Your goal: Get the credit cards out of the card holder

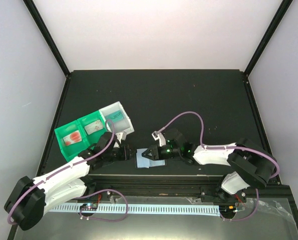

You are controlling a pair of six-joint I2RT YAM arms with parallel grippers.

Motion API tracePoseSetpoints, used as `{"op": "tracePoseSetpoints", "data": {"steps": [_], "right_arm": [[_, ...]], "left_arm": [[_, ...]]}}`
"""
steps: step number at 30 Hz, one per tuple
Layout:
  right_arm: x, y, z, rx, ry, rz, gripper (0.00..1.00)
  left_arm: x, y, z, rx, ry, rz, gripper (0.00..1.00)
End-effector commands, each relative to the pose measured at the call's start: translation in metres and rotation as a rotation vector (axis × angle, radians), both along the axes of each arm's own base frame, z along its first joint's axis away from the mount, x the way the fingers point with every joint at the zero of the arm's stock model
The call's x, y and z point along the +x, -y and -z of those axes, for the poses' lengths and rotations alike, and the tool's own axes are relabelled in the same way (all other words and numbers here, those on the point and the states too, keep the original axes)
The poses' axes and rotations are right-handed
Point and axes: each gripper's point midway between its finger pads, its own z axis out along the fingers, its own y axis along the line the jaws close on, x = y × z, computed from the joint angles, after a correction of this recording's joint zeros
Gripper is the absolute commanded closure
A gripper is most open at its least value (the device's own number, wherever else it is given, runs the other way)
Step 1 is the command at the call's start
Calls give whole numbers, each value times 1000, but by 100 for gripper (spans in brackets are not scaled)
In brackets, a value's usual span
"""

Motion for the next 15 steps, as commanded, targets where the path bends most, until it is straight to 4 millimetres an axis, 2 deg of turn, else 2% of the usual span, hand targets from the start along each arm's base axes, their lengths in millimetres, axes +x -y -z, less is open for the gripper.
{"op": "tracePoseSetpoints", "data": {"steps": [1,6,12,15], "right_arm": [[3,-2,-16,-26,74,-23,69],[11,29,7,-210,134,54,69],[19,57,28,-351,158,127,66],[22,66,35,-406,164,155,65]], "left_arm": [[1,7,-18,-41,18,12,59],[-6,24,-22,-115,20,107,60],[-11,35,-10,-143,-22,175,61],[-13,34,3,-113,-57,171,63]]}}
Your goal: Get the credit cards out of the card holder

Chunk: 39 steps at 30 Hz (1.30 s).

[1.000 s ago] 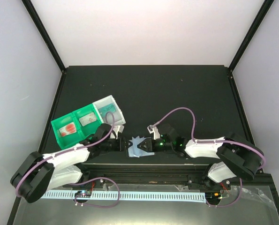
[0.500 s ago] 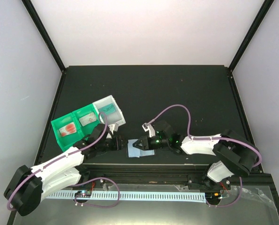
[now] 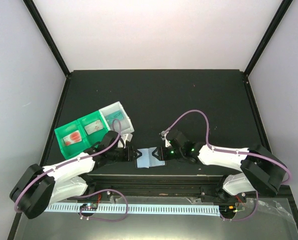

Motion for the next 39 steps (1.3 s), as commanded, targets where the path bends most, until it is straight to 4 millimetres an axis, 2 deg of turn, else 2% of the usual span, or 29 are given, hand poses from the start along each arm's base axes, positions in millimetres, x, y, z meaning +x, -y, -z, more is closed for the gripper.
{"op": "tracePoseSetpoints", "data": {"steps": [1,5,13,21,35,39], "right_arm": [[7,25,18,-142,39,63,65],[9,29,26,-159,20,90,63],[7,24,31,-149,-13,80,63],[5,25,47,-172,-47,81,63],[1,12,35,-86,-38,31,61],[-1,6,27,-44,-29,14,61]], "left_arm": [[-2,10,2,-22,7,51,63],[-3,8,15,11,-14,55,65],[-10,7,31,34,-48,83,68],[-14,8,29,34,-33,98,69],[-14,12,27,30,-24,108,70],[-14,12,28,35,-26,105,70]]}}
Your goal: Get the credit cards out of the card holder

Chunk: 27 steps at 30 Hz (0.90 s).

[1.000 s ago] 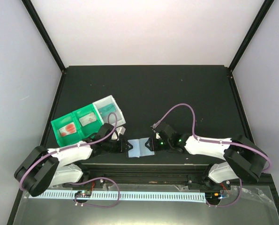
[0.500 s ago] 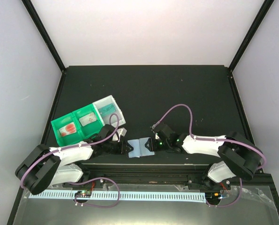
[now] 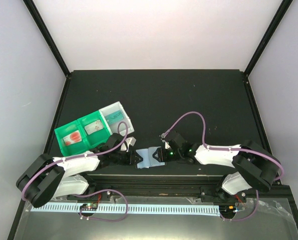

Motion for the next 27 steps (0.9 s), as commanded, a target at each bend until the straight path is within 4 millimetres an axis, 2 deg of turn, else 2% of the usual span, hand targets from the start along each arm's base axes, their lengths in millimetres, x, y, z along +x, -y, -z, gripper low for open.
{"op": "tracePoseSetpoints", "data": {"steps": [1,7,11,17,20,27], "right_arm": [[-4,-6,-7,52,7,-31,60],[-6,-6,-4,55,0,-39,60],[-7,-14,-16,129,14,-55,60],[-7,-29,-24,203,2,-79,60],[-7,-33,-27,234,1,-79,60],[-11,-44,-30,289,-25,-98,60]], "left_arm": [[2,4,-4,-11,30,16,70],[1,5,-1,-6,20,21,70],[1,5,-1,-9,24,19,70],[2,5,-11,-20,43,14,69],[1,3,-16,-25,39,-1,63],[7,-4,-38,-15,60,-62,58]]}}
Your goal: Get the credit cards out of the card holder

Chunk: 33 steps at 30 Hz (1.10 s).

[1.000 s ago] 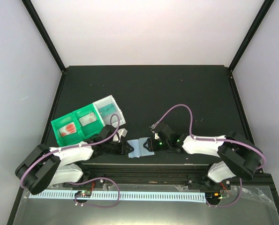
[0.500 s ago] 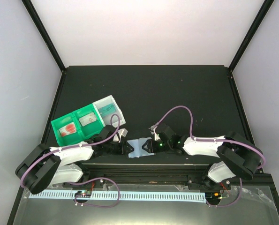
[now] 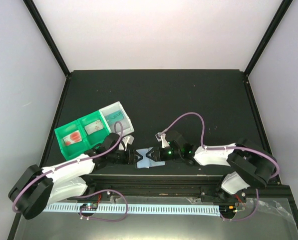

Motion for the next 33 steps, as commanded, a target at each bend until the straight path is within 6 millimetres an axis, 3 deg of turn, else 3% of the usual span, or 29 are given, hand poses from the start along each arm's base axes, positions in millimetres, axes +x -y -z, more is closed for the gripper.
{"op": "tracePoseSetpoints", "data": {"steps": [1,5,9,14,26,33], "right_arm": [[-3,-12,-7,65,-9,-27,60],[6,0,-2,-21,24,19,60],[15,31,15,-199,65,96,57],[19,50,16,-259,93,152,56],[16,40,24,-235,53,120,55],[15,32,18,-197,52,100,55]], "left_arm": [[9,-5,-19,31,29,-54,57],[13,-14,-22,64,61,-93,54],[10,-19,-4,109,25,-91,53],[5,-13,13,109,-16,-54,53],[9,-7,22,123,-26,-24,56],[9,-6,24,119,-30,-26,58]]}}
